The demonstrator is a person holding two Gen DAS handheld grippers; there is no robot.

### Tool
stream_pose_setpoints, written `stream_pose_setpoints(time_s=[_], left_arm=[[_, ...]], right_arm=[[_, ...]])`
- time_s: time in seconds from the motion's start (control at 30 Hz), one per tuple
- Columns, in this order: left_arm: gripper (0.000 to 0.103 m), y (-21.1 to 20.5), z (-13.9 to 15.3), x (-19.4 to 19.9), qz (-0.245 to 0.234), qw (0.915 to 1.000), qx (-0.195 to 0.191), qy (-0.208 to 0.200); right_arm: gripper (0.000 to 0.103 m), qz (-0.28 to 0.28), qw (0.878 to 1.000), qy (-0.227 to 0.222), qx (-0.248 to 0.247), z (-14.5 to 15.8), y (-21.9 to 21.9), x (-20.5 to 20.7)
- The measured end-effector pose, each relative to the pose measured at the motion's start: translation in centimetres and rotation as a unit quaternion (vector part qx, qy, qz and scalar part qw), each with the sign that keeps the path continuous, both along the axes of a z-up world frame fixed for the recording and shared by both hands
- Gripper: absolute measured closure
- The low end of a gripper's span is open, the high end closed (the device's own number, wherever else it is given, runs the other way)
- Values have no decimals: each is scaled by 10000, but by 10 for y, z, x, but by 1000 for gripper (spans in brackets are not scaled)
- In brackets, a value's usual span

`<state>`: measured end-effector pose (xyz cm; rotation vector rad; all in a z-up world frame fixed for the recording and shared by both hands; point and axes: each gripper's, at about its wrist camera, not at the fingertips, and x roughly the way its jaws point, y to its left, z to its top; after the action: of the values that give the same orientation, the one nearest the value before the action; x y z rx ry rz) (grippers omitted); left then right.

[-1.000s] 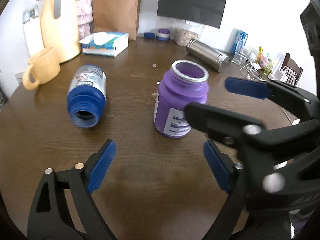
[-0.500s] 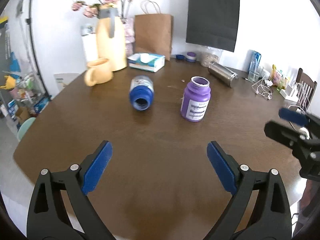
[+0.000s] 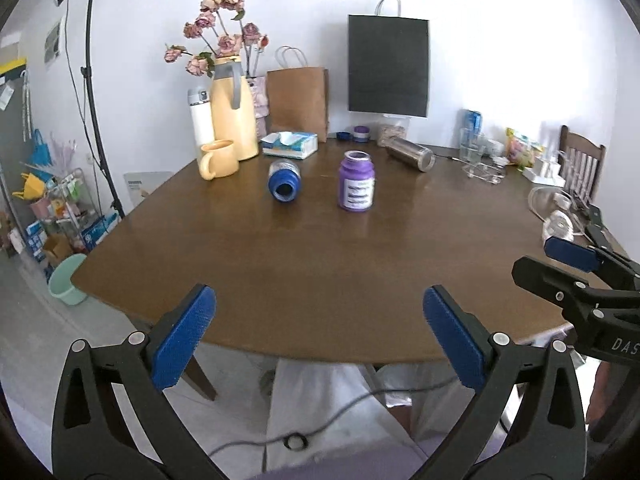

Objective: Flip cup upright

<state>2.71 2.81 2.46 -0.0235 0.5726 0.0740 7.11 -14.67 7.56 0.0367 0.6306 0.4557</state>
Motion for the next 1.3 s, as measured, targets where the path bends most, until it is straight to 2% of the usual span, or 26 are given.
stream_pose_setpoints(time_s=[0.1, 0.23, 1.3], left_arm=[[0, -4, 3, -12, 34, 10000, 5, -76], [0, -5, 2, -20, 83, 9999, -7, -133], [0, -3, 0, -31, 91, 9997, 80, -197]], right_arm=[[20, -131, 9998, -159, 25, 4, -6, -16], [20, -204, 9996, -157, 67, 1, -6, -22], [20, -242, 9996, -159, 21, -4, -2, -27]])
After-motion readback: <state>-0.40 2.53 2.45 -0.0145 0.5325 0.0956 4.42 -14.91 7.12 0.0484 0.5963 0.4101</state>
